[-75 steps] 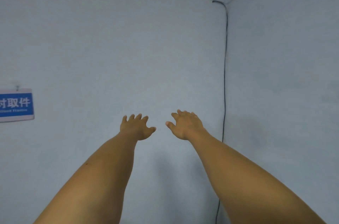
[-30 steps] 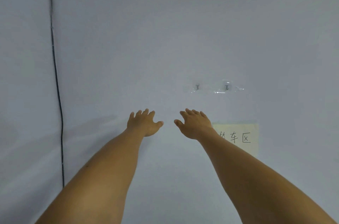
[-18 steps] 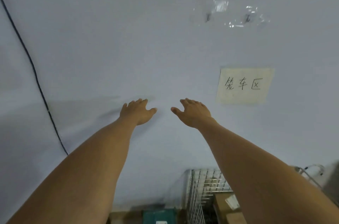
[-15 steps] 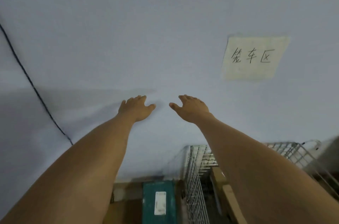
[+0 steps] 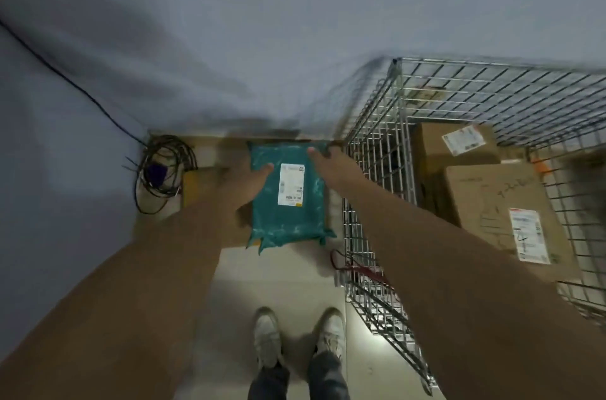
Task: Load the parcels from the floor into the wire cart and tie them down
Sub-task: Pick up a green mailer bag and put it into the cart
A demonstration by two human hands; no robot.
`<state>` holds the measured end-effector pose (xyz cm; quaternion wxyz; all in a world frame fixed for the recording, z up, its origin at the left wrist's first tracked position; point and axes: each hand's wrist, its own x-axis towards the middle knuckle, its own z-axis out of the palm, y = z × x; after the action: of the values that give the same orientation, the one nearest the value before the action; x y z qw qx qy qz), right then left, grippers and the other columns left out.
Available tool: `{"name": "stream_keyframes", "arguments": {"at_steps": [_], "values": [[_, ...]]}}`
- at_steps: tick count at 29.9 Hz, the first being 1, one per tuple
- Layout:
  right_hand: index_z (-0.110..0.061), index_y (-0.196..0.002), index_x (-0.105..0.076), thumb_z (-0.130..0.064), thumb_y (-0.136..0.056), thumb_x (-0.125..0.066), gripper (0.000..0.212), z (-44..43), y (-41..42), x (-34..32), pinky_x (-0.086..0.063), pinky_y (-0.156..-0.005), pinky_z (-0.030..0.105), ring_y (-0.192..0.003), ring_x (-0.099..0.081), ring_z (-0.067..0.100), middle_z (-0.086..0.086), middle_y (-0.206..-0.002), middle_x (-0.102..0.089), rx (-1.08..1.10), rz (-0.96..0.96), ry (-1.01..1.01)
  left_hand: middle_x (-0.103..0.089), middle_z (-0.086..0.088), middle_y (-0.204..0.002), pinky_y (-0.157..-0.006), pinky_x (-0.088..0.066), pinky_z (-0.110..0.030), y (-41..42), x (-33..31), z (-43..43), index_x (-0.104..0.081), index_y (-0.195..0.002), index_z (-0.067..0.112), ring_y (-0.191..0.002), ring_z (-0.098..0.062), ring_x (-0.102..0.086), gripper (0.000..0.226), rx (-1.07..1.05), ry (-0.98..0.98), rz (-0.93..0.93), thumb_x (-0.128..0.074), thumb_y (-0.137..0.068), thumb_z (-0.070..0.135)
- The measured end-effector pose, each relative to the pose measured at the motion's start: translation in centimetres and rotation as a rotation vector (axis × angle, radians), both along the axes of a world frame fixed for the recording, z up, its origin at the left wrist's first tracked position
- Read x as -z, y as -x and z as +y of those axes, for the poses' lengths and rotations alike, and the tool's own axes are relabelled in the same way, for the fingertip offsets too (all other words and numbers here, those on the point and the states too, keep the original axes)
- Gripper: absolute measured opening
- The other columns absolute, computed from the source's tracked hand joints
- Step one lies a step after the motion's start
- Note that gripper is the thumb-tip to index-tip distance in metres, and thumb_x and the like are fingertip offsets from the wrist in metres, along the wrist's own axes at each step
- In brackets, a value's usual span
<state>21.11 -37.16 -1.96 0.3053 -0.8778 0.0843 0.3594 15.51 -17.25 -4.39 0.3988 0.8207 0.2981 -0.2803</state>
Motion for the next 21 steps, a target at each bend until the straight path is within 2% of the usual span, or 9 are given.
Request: {"name": "stream_keyframes", "arguments": {"at_steps": [2,4,7,10,12,16,19,21], "values": [[-0.007,-0.16,-0.024,-0.069,-0.099,-0.042,0.089,-0.1,0.8,5.8,-0.038,-0.115,0.049,-0.142,-0.043,0.042,0.022,-0.159,-0.038,0.147,0.07,-0.027,-0.063,0.008,-0.114,-0.089,-0.047,-0.031,1.3,4.6,-0.1,-0.059,-0.116,0.023,-0.097,-0.014,-0.061,0.046,-0.141,0.118,0.031,-0.06,-0.094,0.063],[-0.007,-0.16,-0.022,-0.071,-0.092,-0.052,0.098,-0.2,1.7,11.2,-0.039,-0.115,0.048,-0.14,-0.046,0.04,0.02,-0.158,-0.039,0.269,0.128,-0.074,-0.068,0.005,-0.119,-0.089,-0.054,-0.034,2.3,9.6,0.1,-0.061,-0.116,0.016,-0.096,-0.015,-0.068,0.057,-0.276,0.223,0.058,-0.068,-0.086,0.065],[-0.017,-0.158,-0.03,-0.083,-0.069,-0.06,0.115,-0.4,2.9,18.2,-0.046,-0.111,0.051,-0.132,-0.055,0.037,0.014,-0.152,-0.049,0.377,0.164,-0.145,-0.072,0.002,-0.121,-0.088,-0.059,-0.038,3.1,16.8,0.7,-0.062,-0.123,0.015,-0.099,-0.022,-0.074,0.067,-0.416,0.361,0.056,-0.079,-0.08,0.063],[-0.019,-0.155,-0.039,-0.073,-0.081,-0.068,0.096,-0.6,3.8,23.1,-0.046,-0.11,0.049,-0.131,-0.055,0.034,0.008,-0.148,-0.053,0.408,0.195,-0.18,-0.078,-0.001,-0.115,-0.095,-0.059,-0.051,3.5,22.3,0.6,-0.07,-0.126,0.026,-0.102,-0.027,-0.077,0.083,-0.474,0.494,0.043,-0.091,-0.058,0.069],[-0.02,-0.151,-0.045,-0.071,-0.08,-0.071,0.092,-0.7,4.2,25.7,-0.049,-0.108,0.048,-0.125,-0.059,0.029,0.003,-0.142,-0.06,0.421,0.191,-0.212,-0.078,-0.002,-0.116,-0.094,-0.059,-0.054,3.6,24.5,0.6,-0.068,-0.127,0.027,-0.103,-0.029,-0.076,0.09,-0.542,0.53,0.003,-0.098,-0.05,0.063],[-0.021,-0.145,-0.049,-0.06,-0.074,-0.084,0.088,-0.8,4.3,29.4,-0.056,-0.101,0.044,-0.111,-0.067,0.021,-0.003,-0.129,-0.067,0.538,0.211,-0.327,-0.078,-0.005,-0.114,-0.09,-0.06,-0.052,3.5,27.1,0.5,-0.069,-0.127,0.02,-0.1,-0.029,-0.077,0.076,-0.603,0.615,-0.037,-0.1,-0.06,0.038],[-0.026,-0.139,-0.055,-0.052,-0.07,-0.091,0.082,-1.1,4.0,31.0,-0.061,-0.092,0.042,-0.103,-0.073,0.019,-0.004,-0.116,-0.074,0.606,0.241,-0.426,-0.074,-0.013,-0.123,-0.097,-0.056,-0.058,3.4,28.6,1.1,-0.071,-0.129,0.017,-0.109,-0.035,-0.074,0.07,-0.618,0.775,0.031,-0.099,-0.067,0.031],[-0.03,-0.136,-0.058,-0.053,-0.064,-0.094,0.084,-1.5,3.8,31.8,-0.062,-0.09,0.043,-0.101,-0.075,0.019,-0.006,-0.112,-0.077,0.631,0.26,-0.471,-0.073,-0.015,-0.125,-0.098,-0.056,-0.057,3.3,29.3,1.3,-0.07,-0.13,0.014,-0.112,-0.037,-0.072,0.056,-0.633,0.864,0.067,-0.091,-0.08,0.026]]}}
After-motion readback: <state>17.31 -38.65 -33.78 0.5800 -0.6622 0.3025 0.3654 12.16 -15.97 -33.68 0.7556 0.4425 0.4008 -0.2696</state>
